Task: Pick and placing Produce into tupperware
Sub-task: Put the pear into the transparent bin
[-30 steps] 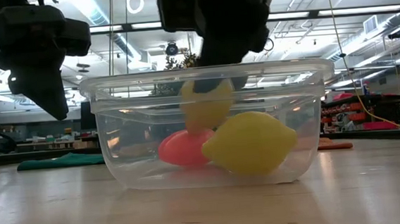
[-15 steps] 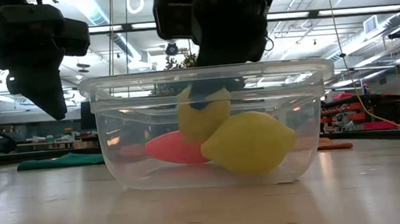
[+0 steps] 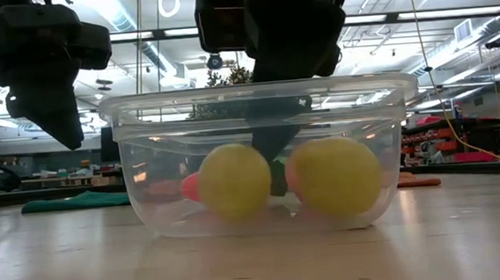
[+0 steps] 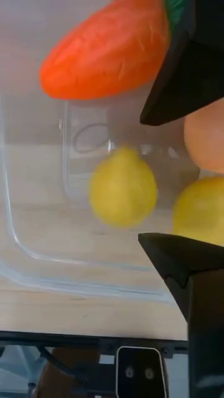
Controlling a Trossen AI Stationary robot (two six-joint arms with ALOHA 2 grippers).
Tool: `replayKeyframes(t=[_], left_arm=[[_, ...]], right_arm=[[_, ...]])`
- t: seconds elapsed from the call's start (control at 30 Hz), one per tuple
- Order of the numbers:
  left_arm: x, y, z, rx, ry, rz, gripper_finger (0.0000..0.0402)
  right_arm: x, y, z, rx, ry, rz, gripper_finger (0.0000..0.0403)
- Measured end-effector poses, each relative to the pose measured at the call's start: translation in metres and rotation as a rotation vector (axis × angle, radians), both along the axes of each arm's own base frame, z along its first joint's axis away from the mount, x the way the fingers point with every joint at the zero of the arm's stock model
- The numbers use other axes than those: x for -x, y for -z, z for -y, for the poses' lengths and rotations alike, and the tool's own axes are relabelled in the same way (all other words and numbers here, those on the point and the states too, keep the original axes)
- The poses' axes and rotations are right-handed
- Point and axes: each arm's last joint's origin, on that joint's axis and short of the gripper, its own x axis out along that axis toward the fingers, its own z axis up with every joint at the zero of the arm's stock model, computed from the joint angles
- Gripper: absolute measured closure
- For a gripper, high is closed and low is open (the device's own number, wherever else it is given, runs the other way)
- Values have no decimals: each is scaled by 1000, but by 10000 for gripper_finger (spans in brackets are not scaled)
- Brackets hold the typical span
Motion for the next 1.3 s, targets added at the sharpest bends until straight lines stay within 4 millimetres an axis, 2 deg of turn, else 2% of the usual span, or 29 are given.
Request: replayKeyframes(t=[0.17,0.33,0.63,0.9,1.0,1.07,1.3], left_arm=[[0,0,0,-7,-8,4,294],[0,0,-1,-13,-11,7,294],[-1,0,-1,-32,-22,19,294],[-1,-1,-1,-39,-26,25,294],[-1,-1,-2,-42,-28,26,294],[-1,-1,-2,-43,-30,27,294],[-2,-1,-2,-42,-32,36,294]], right_arm=[[5,-17,2,18,14,12,129],[19,-52,12,93,65,33,141],[73,-119,46,319,248,35,163],[116,-156,65,504,456,65,163],[130,-160,70,542,485,61,163],[140,-154,72,542,502,44,165],[195,-106,80,452,635,-18,169]])
